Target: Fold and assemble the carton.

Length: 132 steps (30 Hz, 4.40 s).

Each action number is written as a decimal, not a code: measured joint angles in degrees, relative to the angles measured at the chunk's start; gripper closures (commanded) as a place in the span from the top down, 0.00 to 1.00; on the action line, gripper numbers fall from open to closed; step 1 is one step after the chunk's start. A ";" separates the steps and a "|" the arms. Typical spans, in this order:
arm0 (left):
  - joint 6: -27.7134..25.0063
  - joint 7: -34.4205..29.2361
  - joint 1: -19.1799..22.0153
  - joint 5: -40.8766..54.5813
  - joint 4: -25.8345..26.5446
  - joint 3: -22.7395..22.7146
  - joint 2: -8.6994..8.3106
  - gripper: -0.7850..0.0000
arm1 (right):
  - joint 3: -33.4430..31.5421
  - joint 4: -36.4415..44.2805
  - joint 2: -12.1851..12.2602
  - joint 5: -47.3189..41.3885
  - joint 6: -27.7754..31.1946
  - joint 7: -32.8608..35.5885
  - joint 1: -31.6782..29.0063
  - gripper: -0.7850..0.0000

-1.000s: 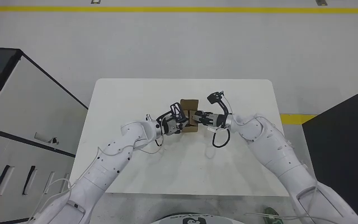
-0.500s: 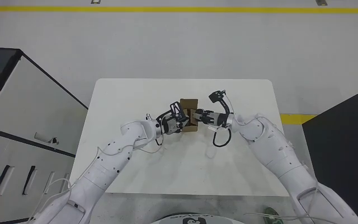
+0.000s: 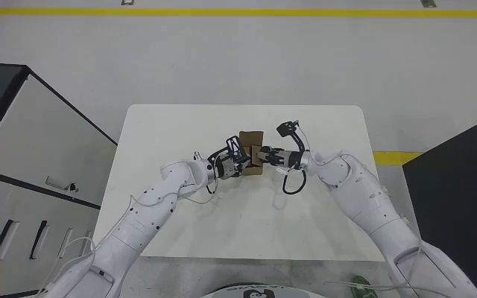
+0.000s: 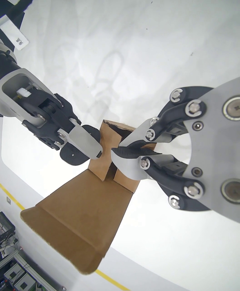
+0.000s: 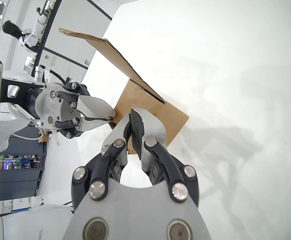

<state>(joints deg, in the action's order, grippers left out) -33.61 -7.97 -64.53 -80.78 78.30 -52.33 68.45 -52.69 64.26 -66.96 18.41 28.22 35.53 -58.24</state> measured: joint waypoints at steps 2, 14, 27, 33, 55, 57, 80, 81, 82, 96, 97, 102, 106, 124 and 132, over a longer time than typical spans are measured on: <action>0.08 0.26 -0.06 0.03 0.36 -0.13 -0.01 0.00 | -0.19 0.01 0.00 0.01 0.56 -0.44 -0.02 0.00; -0.36 -0.27 0.05 -0.13 0.12 -0.02 0.09 0.00 | -0.06 -0.66 -0.19 0.63 -0.45 0.60 0.20 0.00; 0.21 1.30 -1.16 -0.25 2.03 -1.86 -0.32 1.00 | -3.56 -2.65 0.48 -7.51 7.23 3.32 -0.51 0.88; -0.45 1.94 -2.84 -1.86 6.64 -3.74 -1.05 1.00 | -7.23 -2.99 1.53 -17.50 13.07 7.93 -1.95 1.00; -0.97 4.32 -5.02 -3.18 7.35 -4.57 -1.56 1.00 | -7.65 -3.81 1.01 -28.96 9.51 10.46 -0.80 1.00; -0.86 4.46 -5.73 -2.78 7.22 -4.71 -1.63 1.00 | -7.49 -3.86 0.78 -31.68 8.07 10.99 -0.17 1.00; 5.35 8.43 -8.03 -3.46 3.06 -4.24 -1.38 1.00 | 4.01 -23.46 -6.66 -37.52 10.71 13.70 16.30 1.00; 6.15 8.73 -7.81 -3.76 2.61 -4.11 -1.28 1.00 | 4.65 -24.65 -7.22 -37.63 11.23 13.45 16.92 1.00; 6.86 8.85 -7.66 -4.06 2.31 -4.00 -1.21 1.00 | 5.08 -25.54 -7.62 -37.73 11.56 13.27 17.35 1.00; 15.08 7.09 -5.03 -6.54 -2.29 -2.60 0.02 1.00 | 7.87 -34.19 -11.47 -40.34 14.60 16.41 20.71 1.00; 15.50 6.98 -4.97 -6.77 -2.40 -2.63 0.06 1.00 | 7.87 -34.53 -11.58 -40.53 14.67 16.84 20.77 1.00; 17.37 6.65 -4.92 -8.35 -2.61 -3.05 0.10 1.00 | 7.37 -36.36 -11.95 -42.54 14.96 19.49 20.69 1.00; 19.04 6.45 -5.20 -9.22 -2.45 -3.88 0.03 1.00 | 6.95 -37.23 -12.05 -43.60 15.16 21.67 20.49 1.00; 23.31 7.28 -4.54 -8.78 -3.98 -6.25 0.54 1.00 | 4.79 -35.27 -10.83 -44.90 14.29 26.24 16.77 1.00; 18.24 6.18 -6.24 -8.49 -2.02 -8.31 -0.14 0.00 | 2.08 -32.48 -8.92 -45.35 14.59 25.93 15.40 1.00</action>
<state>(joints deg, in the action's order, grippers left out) -15.38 -1.79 -70.76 -89.28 76.28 -60.64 68.31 -50.61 31.78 -75.89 -26.94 42.82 61.46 -42.85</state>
